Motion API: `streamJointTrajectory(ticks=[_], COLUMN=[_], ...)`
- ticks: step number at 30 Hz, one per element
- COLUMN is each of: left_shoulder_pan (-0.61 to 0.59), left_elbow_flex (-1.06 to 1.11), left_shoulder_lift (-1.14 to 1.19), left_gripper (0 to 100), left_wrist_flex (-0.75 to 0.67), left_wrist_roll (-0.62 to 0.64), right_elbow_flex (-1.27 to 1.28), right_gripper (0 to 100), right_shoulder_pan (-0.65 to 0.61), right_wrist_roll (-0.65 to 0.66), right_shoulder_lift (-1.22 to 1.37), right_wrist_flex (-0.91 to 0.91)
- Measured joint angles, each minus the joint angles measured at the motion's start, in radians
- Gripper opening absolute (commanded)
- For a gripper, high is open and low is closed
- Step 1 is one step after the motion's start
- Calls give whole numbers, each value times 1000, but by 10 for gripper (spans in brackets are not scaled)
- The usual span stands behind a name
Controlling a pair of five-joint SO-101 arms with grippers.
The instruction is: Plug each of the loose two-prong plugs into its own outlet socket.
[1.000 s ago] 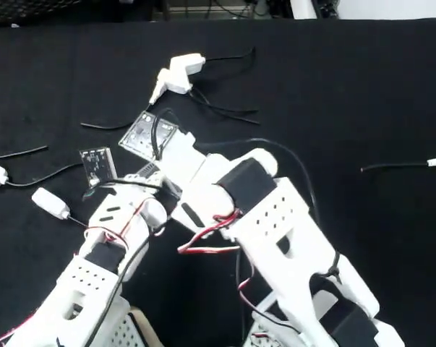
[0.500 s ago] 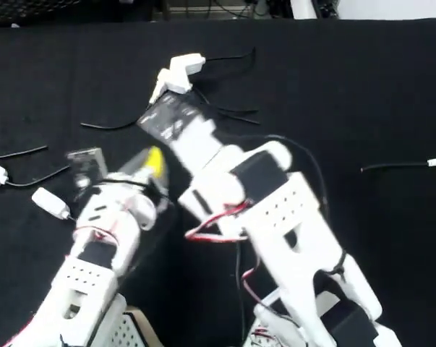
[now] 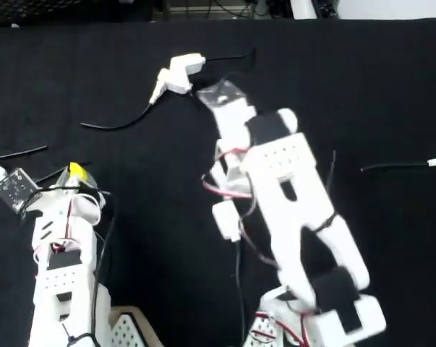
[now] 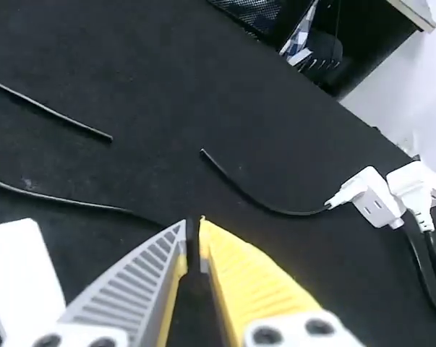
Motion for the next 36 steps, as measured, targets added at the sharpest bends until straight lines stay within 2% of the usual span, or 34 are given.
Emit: streamJointTrajectory(ticks=[5,14,21,36], left_shoulder_pan=[31,37,37,37], left_elbow_flex=[6,6,6,6], left_shoulder_lift=[0,0,0,0], left_gripper=[47,47,47,47], left_wrist_flex=[0,0,0,0], left_wrist_roll=[0,0,0,0], right_elbow_flex=[21,181,238,98], right_gripper=[13,15,13,12], right_shoulder_pan=[52,43,43,44], right_wrist_roll=[-26,-58,-193,-212], right_shoulder_lift=[40,-71,-104,161], right_wrist_flex=[3,-41,-84,-94])
